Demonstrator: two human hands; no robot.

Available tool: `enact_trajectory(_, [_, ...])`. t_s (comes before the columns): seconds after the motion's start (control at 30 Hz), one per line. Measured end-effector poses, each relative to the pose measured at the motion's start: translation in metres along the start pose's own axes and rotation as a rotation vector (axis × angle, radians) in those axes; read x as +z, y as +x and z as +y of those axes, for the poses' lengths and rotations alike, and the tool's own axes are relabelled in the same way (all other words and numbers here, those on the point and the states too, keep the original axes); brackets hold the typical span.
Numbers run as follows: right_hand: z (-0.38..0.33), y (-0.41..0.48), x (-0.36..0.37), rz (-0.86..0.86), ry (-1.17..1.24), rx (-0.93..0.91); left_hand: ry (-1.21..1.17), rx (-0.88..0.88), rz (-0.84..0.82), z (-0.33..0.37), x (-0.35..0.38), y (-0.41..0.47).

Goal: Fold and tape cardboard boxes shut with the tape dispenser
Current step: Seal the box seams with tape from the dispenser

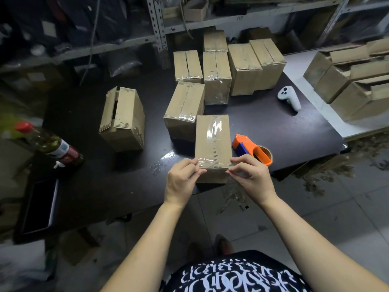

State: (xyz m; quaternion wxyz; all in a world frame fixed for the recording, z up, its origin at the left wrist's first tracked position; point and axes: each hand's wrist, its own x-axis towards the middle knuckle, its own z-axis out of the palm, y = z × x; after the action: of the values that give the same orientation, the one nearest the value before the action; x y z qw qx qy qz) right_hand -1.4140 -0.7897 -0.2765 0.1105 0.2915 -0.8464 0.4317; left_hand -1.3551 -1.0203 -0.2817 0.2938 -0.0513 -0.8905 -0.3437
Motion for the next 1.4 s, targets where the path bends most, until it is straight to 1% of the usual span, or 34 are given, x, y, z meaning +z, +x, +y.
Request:
enact_trajectory(0.07, [0.001,0.001,-0.001,-0.024,0.014,0.01,0.025,0.025,0.0,-0.004,0.002,-0.001])
enact_trajectory(0.13, [0.001,0.0,0.0,-0.056,0.02,0.024,0.103,0.059,-0.032,-0.004,0.005,0.0])
enact_trajectory(0.2, [0.001,-0.001,0.002,-0.071,0.011,0.031,0.173,0.053,-0.133,0.001,0.006,0.003])
enact_trajectory(0.27, [-0.002,0.0,0.003,-0.061,0.002,0.032,0.183,-0.085,-0.192,0.01,0.007,0.005])
enact_trajectory(0.33, [-0.003,0.002,0.004,-0.046,-0.012,0.03,0.158,-0.257,-0.206,0.014,0.01,0.009])
enact_trajectory(0.37, [-0.003,0.002,0.005,-0.035,-0.016,0.027,0.16,-0.274,-0.208,0.011,0.011,0.009])
enact_trajectory(0.43, [-0.002,0.002,0.007,-0.004,0.018,0.041,0.128,-0.247,-0.204,0.009,0.011,0.008])
enact_trajectory(0.47, [-0.001,0.002,0.006,0.01,0.049,0.057,0.113,-0.206,-0.198,0.006,0.011,0.007])
enact_trajectory(0.53, [0.0,0.001,0.003,0.026,0.114,0.099,0.111,-0.05,-0.198,0.001,0.013,0.004])
enact_trajectory(0.57, [0.0,0.001,0.001,0.033,0.147,0.127,0.095,-0.012,-0.187,0.0,0.013,0.003])
enact_trajectory(0.67, [0.002,0.002,-0.006,0.049,0.276,0.251,0.026,-0.014,-0.094,0.011,0.013,-0.001])
enact_trajectory(0.73, [0.005,0.002,-0.013,0.047,0.36,0.325,-0.014,-0.039,-0.067,0.017,0.016,-0.005])
enact_trajectory(0.87, [0.013,-0.002,-0.025,0.01,0.419,0.378,-0.089,-0.077,-0.049,0.029,0.02,-0.013])
enact_trajectory(0.97, [0.018,-0.001,-0.031,0.02,0.419,0.462,-0.123,-0.077,-0.076,0.036,0.024,-0.013])
enact_trajectory(1.13, [0.013,-0.001,-0.027,0.082,0.372,0.523,-0.01,-0.053,-0.187,0.035,0.029,-0.005])
enact_trajectory(1.23, [0.006,-0.005,-0.025,0.101,0.263,0.593,0.1,-0.107,-0.179,0.036,0.026,-0.006])
enact_trajectory(1.33, [0.0,-0.007,-0.025,0.202,0.2,0.67,0.204,-0.085,-0.172,0.039,0.029,-0.008])
enact_trajectory(1.4, [-0.003,-0.008,-0.02,0.196,0.226,0.727,0.217,-0.079,-0.154,0.047,0.035,-0.007])
